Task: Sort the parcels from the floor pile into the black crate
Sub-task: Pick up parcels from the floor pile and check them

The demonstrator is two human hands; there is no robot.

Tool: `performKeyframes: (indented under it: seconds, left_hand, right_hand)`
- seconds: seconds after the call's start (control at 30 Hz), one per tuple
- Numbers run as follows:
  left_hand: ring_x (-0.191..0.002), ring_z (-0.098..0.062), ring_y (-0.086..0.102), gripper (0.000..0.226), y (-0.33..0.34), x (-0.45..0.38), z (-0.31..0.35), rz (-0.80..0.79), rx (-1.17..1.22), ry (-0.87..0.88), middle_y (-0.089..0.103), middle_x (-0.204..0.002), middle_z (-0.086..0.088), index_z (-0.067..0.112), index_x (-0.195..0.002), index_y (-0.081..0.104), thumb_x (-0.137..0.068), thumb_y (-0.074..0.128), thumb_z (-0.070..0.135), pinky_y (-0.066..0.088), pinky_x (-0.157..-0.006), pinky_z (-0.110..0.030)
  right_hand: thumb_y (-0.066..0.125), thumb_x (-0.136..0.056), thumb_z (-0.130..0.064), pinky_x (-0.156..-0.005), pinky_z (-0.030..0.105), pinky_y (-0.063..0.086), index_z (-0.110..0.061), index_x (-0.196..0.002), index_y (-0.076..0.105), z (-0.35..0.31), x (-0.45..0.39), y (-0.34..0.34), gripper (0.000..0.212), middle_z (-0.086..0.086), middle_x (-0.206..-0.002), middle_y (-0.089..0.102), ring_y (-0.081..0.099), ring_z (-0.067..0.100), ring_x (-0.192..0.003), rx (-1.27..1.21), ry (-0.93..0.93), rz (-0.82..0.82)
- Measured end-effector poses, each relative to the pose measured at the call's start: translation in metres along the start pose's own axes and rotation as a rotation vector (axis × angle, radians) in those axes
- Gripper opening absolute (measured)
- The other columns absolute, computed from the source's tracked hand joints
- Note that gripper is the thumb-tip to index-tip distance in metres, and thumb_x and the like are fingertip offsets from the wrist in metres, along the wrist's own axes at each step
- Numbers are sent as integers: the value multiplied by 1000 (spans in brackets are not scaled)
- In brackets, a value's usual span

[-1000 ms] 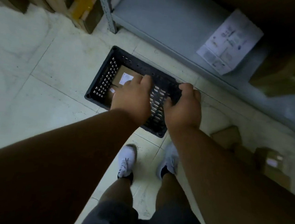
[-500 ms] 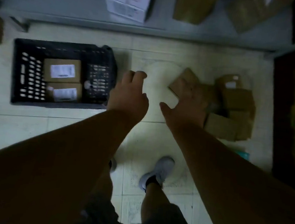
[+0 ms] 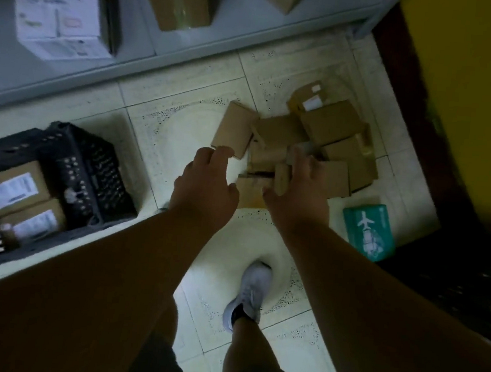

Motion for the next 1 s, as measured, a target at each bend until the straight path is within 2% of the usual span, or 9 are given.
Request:
performKeyframes:
  seconds: [0.2, 0.37, 0.53, 0.63, 0.8, 0.87, 0.93, 1.0]
  left_hand:
    - [-108, -30, 53, 58, -15, -47, -23, -105, -74, 43, 44, -133, -8, 21, -136, 38, -84, 64, 23, 48, -88, -51]
    - [-110, -29, 52, 64, -42, -88, -26, -147, -182, 139, 42, -133, -9, 22, -138, 34, -83, 66, 29, 48, -86, -46]
    - [-114, -30, 50, 66, -26, -117, -20, -184, -242, 164, 40, -136, -9, 23, -138, 32, -83, 68, 32, 47, -88, -46]
    - [-113, -31, 51, 65, 4, -131, -6, -199, -219, 161, 43, -131, -10, 21, -136, 35, -82, 70, 31, 48, -88, -47]
    - [-112, -32, 52, 65, 86, -159, 8, -255, -215, 182, 46, -129, -11, 20, -137, 34, -82, 68, 30, 48, -89, -49]
    - [-113, -32, 53, 67, 130, -168, 14, -295, -212, 187, 48, -129, -11, 20, -139, 34, -82, 69, 30, 48, -90, -50]
    - [-112, -32, 54, 65, 178, -178, 22, -357, -167, 204, 50, -127, -10, 21, -138, 36, -82, 68, 32, 49, -90, -51]
    - [-111, -31, 55, 61, 222, -189, 30, -396, -132, 223, 52, -125, -8, 21, -138, 38, -84, 66, 31, 49, -89, -49]
  right_hand:
    - [74, -81, -36, -101, 55, 47, -37, -146, 15, -20, -22, 25, 88, 5, -160, 18, 40, 33, -137, -12, 121, -20]
    - [77, -79, -34, -101, 50, 48, -31, -149, 23, -53, -52, 31, 88, 5, -158, 23, 43, 31, -135, -122, 186, 2]
    - [77, -78, -32, -98, 46, 51, -26, -149, 26, -49, -79, 43, 87, 7, -156, 26, 48, 29, -129, -178, 191, 12]
    - [77, -79, -29, -92, 33, 47, -29, -149, 25, -20, -98, 55, 87, 6, -154, 28, 47, 27, -129, -212, 224, 5]
    - [77, -78, -27, -79, 27, 44, -31, -144, 35, 55, -132, 87, 78, 6, -139, 41, 53, 24, -116, -361, 366, 23]
    - [75, -78, -28, -79, 29, 47, -31, -140, 37, 95, -142, 102, 72, 4, -135, 43, 54, 23, -113, -392, 426, 40]
    - [74, -78, -31, -87, 33, 47, -32, -143, 34, 136, -151, 118, 76, 1, -141, 40, 52, 22, -117, -388, 476, 26]
    - [73, -79, -32, -88, 30, 42, -32, -146, 30, 175, -161, 134, 79, 0, -148, 36, 51, 23, -123, -374, 511, 15]
Point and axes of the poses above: each hand's wrist, its own x-axis away from the middle knuckle, its own y-axis out of the palm, z = x × y, the point moved 7 cm from there along -x, towards the middle knuckle
